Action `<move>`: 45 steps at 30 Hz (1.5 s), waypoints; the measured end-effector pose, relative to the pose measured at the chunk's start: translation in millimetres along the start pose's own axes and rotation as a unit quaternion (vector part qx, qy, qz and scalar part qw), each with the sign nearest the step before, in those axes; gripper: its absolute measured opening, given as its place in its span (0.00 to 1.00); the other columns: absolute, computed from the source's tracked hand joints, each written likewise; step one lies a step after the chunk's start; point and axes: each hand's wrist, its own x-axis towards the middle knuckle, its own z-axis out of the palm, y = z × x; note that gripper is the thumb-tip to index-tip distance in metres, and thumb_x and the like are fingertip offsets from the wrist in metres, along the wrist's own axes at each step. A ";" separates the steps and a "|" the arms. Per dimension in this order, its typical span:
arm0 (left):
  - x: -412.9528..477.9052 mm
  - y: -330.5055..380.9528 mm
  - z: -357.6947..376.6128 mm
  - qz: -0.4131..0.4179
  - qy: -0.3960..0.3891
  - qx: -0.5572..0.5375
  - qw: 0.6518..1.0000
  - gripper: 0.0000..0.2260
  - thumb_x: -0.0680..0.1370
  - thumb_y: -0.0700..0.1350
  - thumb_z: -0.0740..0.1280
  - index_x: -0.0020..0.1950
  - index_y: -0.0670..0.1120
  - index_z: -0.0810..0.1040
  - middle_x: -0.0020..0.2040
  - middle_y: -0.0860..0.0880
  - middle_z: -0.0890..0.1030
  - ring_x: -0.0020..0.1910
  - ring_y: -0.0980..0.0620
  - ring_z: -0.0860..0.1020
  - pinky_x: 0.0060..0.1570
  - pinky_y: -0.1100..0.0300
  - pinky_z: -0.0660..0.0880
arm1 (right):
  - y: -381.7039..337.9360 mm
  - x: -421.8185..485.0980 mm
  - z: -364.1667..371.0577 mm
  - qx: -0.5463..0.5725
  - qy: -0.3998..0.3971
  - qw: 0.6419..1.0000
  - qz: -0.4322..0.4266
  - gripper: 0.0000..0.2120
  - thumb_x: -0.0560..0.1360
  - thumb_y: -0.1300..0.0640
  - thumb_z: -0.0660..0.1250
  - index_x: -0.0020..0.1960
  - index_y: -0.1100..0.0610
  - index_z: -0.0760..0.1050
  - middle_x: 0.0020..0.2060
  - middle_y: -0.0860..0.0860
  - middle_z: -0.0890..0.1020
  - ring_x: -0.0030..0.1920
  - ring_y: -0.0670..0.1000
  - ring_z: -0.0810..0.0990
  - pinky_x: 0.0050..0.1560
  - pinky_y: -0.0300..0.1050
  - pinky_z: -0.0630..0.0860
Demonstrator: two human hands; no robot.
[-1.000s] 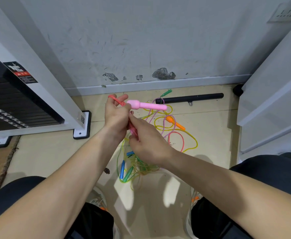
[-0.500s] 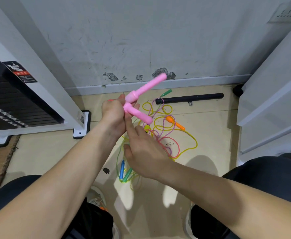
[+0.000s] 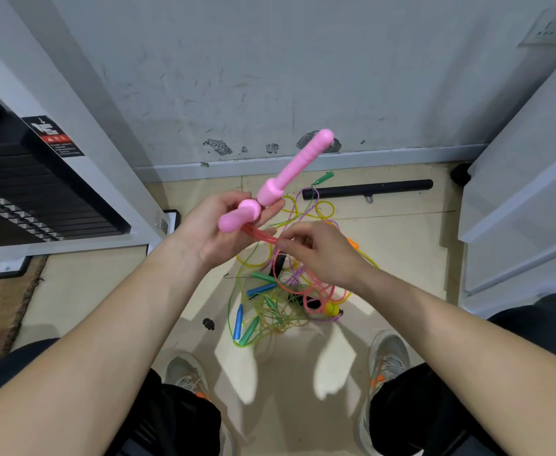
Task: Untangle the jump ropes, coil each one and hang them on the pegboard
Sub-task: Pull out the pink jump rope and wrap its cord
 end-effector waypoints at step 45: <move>27.9 -38.5 -8.7 0.289 0.084 0.392 0.869 0.28 0.78 0.37 0.68 0.74 0.46 0.61 0.54 0.55 0.73 0.51 0.53 0.76 0.58 0.50 0.76 | -11.5 9.4 -16.0 0.087 -0.035 0.993 0.066 0.15 0.82 0.51 0.60 0.38 0.55 0.72 0.31 0.47 0.73 0.32 0.47 0.70 0.38 0.45 0.66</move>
